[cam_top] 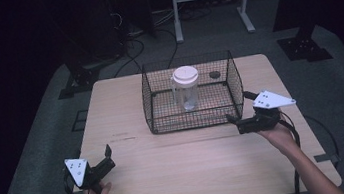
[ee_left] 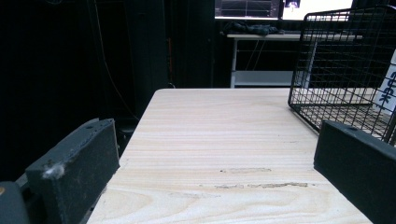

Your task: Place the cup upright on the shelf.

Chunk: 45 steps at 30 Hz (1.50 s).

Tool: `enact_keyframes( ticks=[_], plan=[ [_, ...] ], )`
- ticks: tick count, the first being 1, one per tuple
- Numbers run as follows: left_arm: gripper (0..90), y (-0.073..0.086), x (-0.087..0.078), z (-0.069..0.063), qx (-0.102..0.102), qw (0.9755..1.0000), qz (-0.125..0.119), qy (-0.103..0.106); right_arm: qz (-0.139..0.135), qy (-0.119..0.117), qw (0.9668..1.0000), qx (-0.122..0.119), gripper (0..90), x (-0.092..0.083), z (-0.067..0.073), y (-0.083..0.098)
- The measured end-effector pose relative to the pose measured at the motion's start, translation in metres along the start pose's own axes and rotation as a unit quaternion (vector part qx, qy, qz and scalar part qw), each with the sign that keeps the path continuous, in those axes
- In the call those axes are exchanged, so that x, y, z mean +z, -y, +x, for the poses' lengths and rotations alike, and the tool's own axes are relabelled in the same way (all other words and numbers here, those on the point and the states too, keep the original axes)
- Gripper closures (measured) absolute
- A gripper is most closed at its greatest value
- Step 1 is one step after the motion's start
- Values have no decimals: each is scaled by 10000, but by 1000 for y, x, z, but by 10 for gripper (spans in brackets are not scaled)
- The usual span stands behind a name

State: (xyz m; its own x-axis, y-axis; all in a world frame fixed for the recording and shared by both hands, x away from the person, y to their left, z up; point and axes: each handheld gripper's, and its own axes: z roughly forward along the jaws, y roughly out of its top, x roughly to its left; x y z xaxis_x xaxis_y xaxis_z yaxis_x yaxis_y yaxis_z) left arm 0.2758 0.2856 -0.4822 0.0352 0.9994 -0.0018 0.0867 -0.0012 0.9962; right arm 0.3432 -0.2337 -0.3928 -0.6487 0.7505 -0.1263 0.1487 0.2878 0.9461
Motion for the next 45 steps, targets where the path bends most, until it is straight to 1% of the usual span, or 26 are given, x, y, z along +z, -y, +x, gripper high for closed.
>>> enact_keyframes(
  ticks=[2,3,6,14,23,25,27,34,40,45],
  plan=[
    [0,0,0,0,-3,10000,-8,0,51,-4,10000,5,21,-1,0,2],
    [0,0,0,0,1,10000,-4,2,12,6,10000,-3,21,-2,1,3],
    [0,0,0,0,-4,10000,-10,2,6,6,10000,17,21,-4,1,5],
    [0,0,0,0,2,10000,-2,-4,46,22,10000,73,21,-10,2,16],
    [0,0,0,0,-2,10000,-10,-4,14,120,9998,179,21,-19,1,26],
    [0,0,0,0,-1,10000,-10,-5,-7,116,9996,244,21,-21,1,29],
    [0,0,0,0,2,10000,-2,-7,-9,149,9997,203,21,-23,1,30],
    [0,0,0,0,-2,10000,-11,-5,-13,177,9994,282,21,-28,2,39],
    [0,0,0,0,0,10000,-11,-5,-31,223,9993,309,21,-33,3,45],
    [0,0,0,0,5,10000,-4,-6,-5,278,9992,286,21,-37,3,49]
  ],
)
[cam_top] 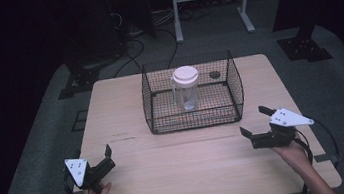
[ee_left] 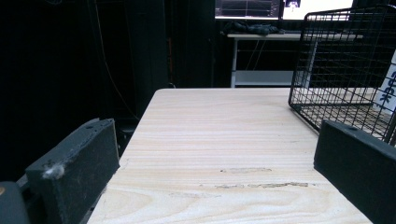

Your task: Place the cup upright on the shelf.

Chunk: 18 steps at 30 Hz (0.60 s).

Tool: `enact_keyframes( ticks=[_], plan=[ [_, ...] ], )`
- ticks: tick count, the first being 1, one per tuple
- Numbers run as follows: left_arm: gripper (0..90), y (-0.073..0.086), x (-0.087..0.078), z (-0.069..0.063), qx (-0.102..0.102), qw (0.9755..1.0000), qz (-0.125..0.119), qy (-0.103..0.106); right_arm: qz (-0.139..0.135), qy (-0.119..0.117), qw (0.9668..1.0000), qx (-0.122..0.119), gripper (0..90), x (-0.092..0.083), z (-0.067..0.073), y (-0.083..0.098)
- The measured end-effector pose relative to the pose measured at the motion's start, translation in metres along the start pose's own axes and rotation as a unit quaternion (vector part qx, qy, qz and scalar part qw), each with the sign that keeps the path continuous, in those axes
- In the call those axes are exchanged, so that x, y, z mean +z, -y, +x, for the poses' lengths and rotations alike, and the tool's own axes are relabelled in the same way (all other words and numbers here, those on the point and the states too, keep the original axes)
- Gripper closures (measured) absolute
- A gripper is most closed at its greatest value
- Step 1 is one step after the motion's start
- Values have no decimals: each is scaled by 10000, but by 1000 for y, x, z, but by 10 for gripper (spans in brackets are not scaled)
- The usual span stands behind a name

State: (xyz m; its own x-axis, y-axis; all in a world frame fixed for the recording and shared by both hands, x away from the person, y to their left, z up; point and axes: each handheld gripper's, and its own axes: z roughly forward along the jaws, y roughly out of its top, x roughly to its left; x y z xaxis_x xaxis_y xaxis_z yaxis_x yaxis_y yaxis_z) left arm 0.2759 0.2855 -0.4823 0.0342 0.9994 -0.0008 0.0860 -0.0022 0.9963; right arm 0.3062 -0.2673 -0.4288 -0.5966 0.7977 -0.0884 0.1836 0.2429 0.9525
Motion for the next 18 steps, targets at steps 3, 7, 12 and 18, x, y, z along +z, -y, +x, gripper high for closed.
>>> enact_keyframes(
  ticks=[3,7,12,18],
  plan=[
    [0,0,0,0,3,10000,1,2,2,25,10000,-13,21,-3,1,3],
    [0,0,0,0,0,10000,1,-1,19,53,10000,-20,21,-5,2,8],
    [0,0,0,0,-2,10000,-6,0,-2,86,10000,-1,21,-11,3,13],
    [0,0,0,0,-1,10000,0,-3,14,104,9999,75,21,-15,4,21]
  ],
)
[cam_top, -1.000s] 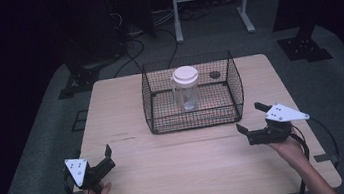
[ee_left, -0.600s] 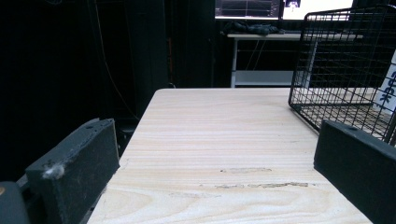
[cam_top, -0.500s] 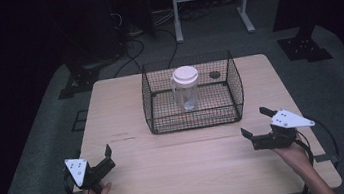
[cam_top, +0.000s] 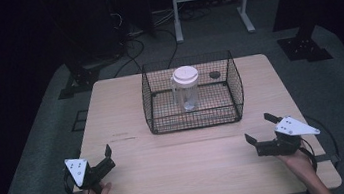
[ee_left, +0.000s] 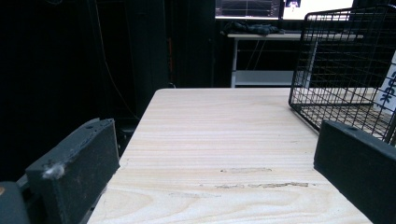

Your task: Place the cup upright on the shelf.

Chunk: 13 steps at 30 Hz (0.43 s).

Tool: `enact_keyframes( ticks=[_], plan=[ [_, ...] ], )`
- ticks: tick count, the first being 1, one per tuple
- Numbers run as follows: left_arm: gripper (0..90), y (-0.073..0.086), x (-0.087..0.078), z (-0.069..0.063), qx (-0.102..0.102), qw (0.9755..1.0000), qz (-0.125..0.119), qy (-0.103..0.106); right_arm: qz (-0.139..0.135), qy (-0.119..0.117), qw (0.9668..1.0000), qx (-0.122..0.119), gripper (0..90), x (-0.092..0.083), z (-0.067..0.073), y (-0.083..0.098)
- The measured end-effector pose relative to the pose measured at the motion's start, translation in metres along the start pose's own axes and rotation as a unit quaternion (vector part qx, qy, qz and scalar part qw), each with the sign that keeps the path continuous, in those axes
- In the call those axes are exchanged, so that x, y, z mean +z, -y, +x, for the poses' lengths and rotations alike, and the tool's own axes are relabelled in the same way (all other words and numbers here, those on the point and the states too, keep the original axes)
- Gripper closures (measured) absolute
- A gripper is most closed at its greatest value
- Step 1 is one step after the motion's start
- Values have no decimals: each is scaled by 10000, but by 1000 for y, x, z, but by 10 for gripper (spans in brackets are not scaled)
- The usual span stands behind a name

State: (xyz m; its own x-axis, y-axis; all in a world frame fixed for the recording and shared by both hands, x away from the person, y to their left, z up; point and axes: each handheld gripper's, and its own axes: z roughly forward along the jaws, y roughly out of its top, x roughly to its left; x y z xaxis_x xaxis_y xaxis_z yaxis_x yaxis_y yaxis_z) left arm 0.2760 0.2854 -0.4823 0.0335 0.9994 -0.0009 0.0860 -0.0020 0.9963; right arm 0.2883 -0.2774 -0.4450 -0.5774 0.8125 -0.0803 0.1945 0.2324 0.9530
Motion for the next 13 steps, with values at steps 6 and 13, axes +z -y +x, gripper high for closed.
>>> enact_keyframes(
  ticks=[6,13],
  plan=[
    [0,0,0,0,5,10000,-7,1,14,2,10000,30,21,-5,3,7],
    [0,0,0,0,22,10000,6,-6,-15,9,10000,1,21,-10,10,11]
  ],
)
